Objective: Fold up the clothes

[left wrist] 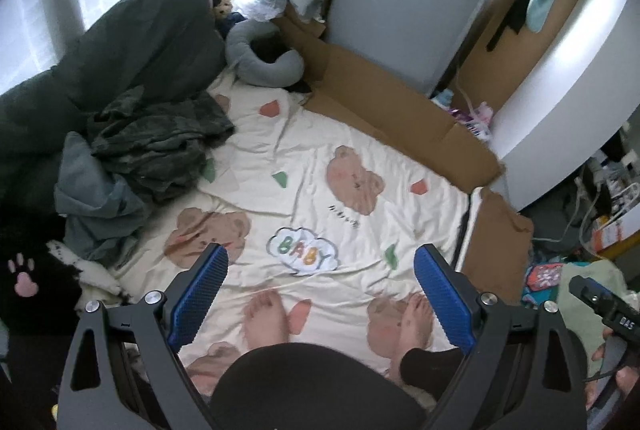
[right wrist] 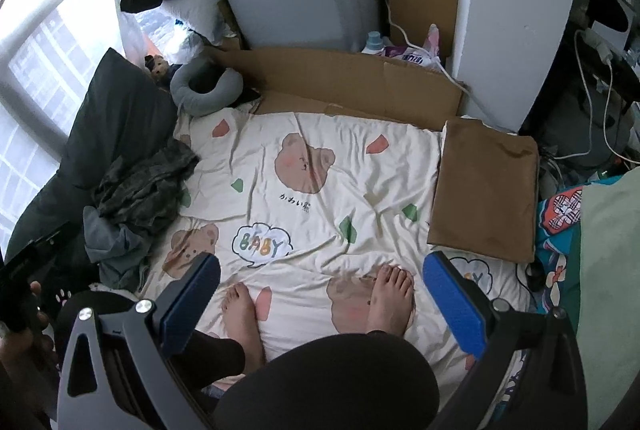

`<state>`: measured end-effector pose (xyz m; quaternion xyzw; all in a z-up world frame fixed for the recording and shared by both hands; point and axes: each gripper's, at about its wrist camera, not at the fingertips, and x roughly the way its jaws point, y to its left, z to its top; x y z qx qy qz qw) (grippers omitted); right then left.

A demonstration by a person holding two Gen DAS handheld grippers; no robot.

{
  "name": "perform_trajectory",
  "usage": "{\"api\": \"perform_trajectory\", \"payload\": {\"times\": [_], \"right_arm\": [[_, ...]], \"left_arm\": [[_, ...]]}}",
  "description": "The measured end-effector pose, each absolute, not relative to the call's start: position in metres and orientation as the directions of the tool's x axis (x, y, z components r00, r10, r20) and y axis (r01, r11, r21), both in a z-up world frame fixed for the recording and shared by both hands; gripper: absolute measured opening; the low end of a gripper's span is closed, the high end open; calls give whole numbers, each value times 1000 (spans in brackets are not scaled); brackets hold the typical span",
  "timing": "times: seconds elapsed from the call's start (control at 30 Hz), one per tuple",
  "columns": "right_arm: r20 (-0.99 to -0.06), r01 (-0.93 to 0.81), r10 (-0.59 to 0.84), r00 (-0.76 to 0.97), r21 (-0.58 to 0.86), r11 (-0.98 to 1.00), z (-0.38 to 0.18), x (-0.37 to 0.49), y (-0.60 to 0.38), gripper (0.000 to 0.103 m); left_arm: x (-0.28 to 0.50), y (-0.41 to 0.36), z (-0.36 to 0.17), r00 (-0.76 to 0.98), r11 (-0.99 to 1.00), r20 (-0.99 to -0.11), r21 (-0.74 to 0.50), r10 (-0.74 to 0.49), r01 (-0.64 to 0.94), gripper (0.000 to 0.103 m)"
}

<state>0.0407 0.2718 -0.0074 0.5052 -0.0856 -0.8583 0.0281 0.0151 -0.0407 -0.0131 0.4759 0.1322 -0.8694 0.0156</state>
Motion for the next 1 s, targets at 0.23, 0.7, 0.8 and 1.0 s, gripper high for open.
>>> {"api": "perform_trajectory", "payload": {"times": [0.23,0.7,0.8,1.0], "right_arm": [[-864,-30,-145,-482,182,-983,-7,42,261,102],[-897,-53,-170,-409,209,-976,-24,25,260,102],[-903,-54,-162,-398,200,-978,-25,25,261,102],[-908,-56,-137,-396,173,-983,-25,24,260,102]], "left_arm": [[24,-43,-24,-516,-958,-851,-219,95,185,94],[11,-30,-29,-458,-980,-888,-127,44,152,94],[10,-32,-31,-449,-979,-892,-134,51,156,94],[8,-31,-30,-448,-981,-893,-119,37,156,94]]}}
